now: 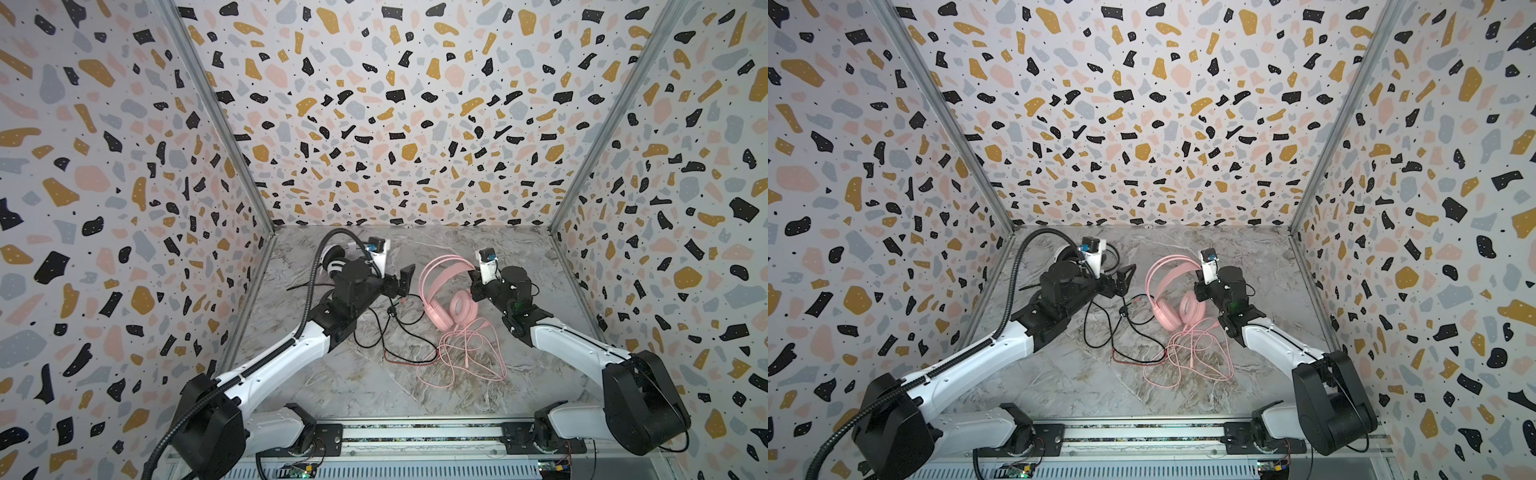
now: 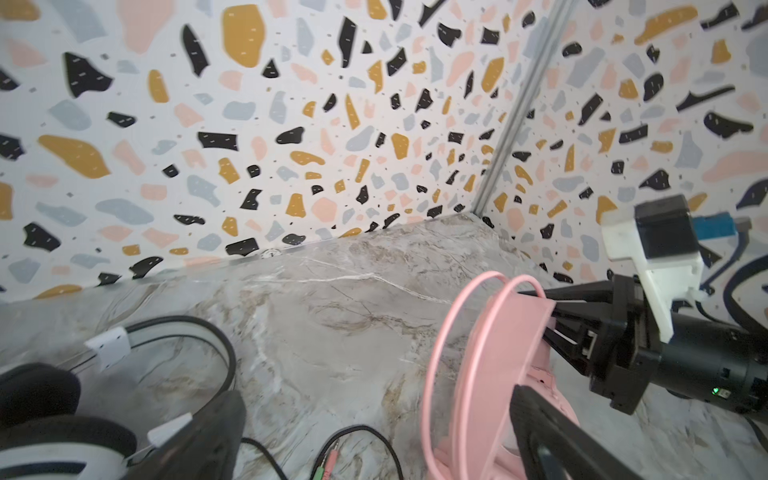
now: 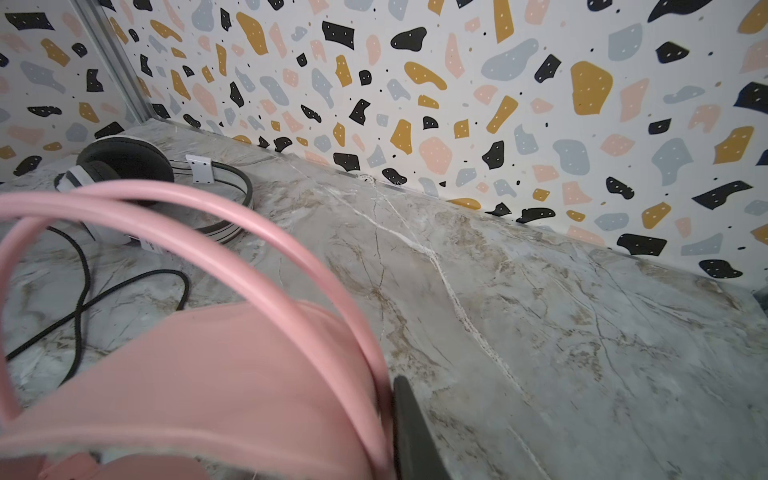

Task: Wrap the headphones
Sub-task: 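Grasp the pink headband with the right gripper while left gripper approaches it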

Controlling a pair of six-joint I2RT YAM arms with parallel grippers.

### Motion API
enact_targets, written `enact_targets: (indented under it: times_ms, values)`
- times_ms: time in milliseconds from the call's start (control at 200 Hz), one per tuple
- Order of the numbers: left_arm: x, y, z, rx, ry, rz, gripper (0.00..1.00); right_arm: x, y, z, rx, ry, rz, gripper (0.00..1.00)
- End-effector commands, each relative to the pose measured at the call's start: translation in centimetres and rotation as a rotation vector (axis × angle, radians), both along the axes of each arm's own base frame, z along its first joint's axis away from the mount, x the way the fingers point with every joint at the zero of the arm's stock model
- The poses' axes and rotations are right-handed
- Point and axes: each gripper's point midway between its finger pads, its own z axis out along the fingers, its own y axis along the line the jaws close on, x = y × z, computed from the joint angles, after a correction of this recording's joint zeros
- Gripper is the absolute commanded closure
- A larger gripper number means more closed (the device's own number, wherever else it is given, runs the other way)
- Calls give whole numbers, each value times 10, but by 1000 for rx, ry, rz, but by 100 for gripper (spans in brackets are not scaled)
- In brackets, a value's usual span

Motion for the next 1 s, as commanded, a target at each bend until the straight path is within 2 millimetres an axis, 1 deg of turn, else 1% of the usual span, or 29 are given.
enact_targets:
  times_ms: [0, 85, 195, 285, 325, 456, 646, 816, 996]
  values:
    - [2, -16, -23, 298, -20, 18, 0, -2, 13, 51, -3, -126, 7, 85]
    - [4, -36, -21, 417, -68, 21, 0, -7, 20, 55, -4, -139, 26, 85]
    - [5, -60, -17, 537, -125, 8, 0, -9, 22, 58, -3, -141, 32, 84]
    - [7, -73, -23, 645, -139, 17, 0, -11, 23, 62, 3, -144, 41, 84]
    - [9, -76, -28, 699, -142, 28, 0, -11, 24, 63, 1, -140, 47, 84]
    - [12, -76, -42, 848, -149, 84, 0, -14, 29, 69, 3, -145, 63, 84]
    - [17, -74, -48, 894, -146, 111, 0, -19, 34, 76, 1, -157, 79, 84]
    - [27, -67, -40, 942, -164, 198, 0, -25, 41, 76, 3, -175, 123, 84]
    - [23, -67, -25, 876, -191, 190, 0, -25, 45, 71, -12, -167, 143, 84]
